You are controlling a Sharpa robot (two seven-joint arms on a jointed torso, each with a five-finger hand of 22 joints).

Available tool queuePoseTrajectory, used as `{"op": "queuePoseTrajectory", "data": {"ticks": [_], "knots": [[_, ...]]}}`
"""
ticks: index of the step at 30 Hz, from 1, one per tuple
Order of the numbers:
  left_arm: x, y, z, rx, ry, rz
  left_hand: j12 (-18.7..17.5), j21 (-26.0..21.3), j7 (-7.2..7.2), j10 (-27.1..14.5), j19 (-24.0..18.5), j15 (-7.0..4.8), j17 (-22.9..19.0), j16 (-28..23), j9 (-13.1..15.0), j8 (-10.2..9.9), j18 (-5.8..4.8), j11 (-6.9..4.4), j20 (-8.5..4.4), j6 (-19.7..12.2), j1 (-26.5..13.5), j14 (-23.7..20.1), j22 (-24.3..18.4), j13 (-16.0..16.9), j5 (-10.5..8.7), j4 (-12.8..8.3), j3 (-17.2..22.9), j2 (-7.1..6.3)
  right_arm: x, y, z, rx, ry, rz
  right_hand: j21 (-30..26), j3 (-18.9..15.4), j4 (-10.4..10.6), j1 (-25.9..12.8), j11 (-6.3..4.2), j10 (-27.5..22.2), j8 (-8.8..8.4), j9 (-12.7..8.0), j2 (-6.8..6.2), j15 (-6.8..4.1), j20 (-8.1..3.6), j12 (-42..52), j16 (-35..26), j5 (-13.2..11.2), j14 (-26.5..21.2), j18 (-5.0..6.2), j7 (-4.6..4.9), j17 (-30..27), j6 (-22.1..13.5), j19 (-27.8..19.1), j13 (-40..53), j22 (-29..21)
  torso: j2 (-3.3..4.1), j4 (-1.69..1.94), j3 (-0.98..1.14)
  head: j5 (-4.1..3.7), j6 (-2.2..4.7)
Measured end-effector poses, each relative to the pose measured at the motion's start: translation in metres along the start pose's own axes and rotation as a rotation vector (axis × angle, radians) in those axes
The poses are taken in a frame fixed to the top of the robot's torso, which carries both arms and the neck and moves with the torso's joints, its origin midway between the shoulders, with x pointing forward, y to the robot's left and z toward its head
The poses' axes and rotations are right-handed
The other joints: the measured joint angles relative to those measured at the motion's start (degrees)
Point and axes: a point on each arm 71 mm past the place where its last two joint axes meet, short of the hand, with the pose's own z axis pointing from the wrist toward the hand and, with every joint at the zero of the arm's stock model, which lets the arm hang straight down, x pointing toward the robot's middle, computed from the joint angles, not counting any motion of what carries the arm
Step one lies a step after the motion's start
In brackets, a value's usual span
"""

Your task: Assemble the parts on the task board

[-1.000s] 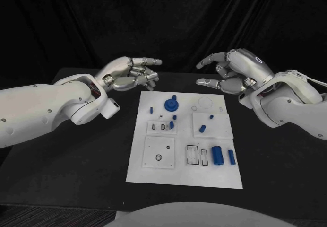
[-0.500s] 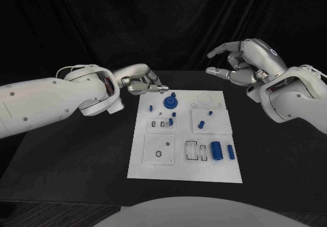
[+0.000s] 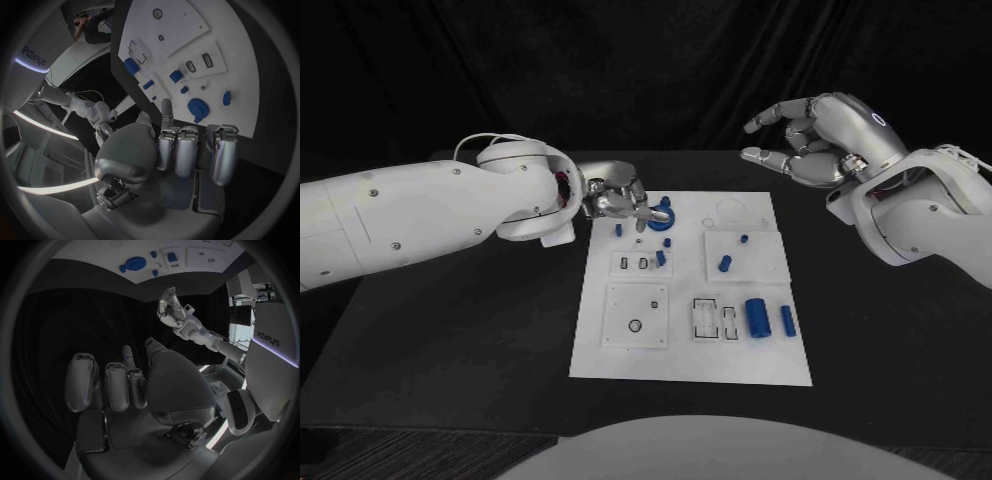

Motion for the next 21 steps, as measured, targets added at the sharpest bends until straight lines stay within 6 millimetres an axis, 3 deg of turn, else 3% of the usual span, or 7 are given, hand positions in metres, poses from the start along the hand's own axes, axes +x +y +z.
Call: {"op": "queuePoseTrajectory", "data": {"ticks": [6, 14, 21], "knots": [[0.006, -0.002, 0.009, -0.098, 0.087, 0.035, 0.0, 0.0, -0.47, 0.2, 0.1, -0.4, 0.0, 0.0, 2.1, -0.1, 0.0, -0.22, -0.1, 0.8, -3.5, 0.0, 0.0, 0.0, -1.17, -0.1, -1.0, 0.12, 0.007, -0.004, -0.004, 0.035, 0.04, 0.009, -0.5, 0.0, 0.0, 0.0, 0.0, 0.0, 0.0, 0.0, 0.0, 0.0, 0.0, 0.0, 0.0, 0.0, 0.0, 0.0, 0.0, 0.0, 0.0, 0.0, 0.0, 0.0, -0.22, -0.3, -0.12, 0.21, 0.0], [0.012, -0.01, 0.022, -0.184, 0.16, 0.081, 0.0, -0.2, -0.4, 0.2, 0.0, -0.4, 0.0, 0.0, 2.6, -3.8, 0.01, -0.22, -0.4, 0.8, -5.1, 0.0, 0.0, 0.0, -1.26, -0.2, -1.5, 0.34, 0.015, -0.006, -0.007, 0.067, 0.086, 0.019, -0.7, 0.0, 0.0, 0.0, -0.01, 0.0, 0.0, -0.1, -0.01, 0.0, 0.0, 0.0, -0.4, 0.0, 0.0, -0.01, 0.2, 0.0, 0.2, 0.0, 0.0, 0.0, -0.4, -0.58, -0.12, 0.58, 0.0], [0.015, -0.017, 0.029, -0.213, 0.189, 0.106, 0.0, -0.7, -0.18, 0.0, 0.0, -0.4, 0.0, 0.0, 2.4, -6.0, 0.02, 0.0, -0.4, 1.0, -5.1, 0.0, 0.0, 0.0, -0.68, -0.8, -0.9, 0.34, 0.018, -0.007, -0.007, 0.079, 0.103, 0.022, -0.7, 0.0, 0.0, -0.2, -0.01, 0.0, 0.0, -0.1, 0.22, 0.0, 0.0, 0.0, -0.4, 0.2, 0.0, -0.02, 0.21, 0.0, 0.2, 0.0, 0.0, 0.0, -0.48, -0.55, -0.15, -0.53, -0.01]]}}
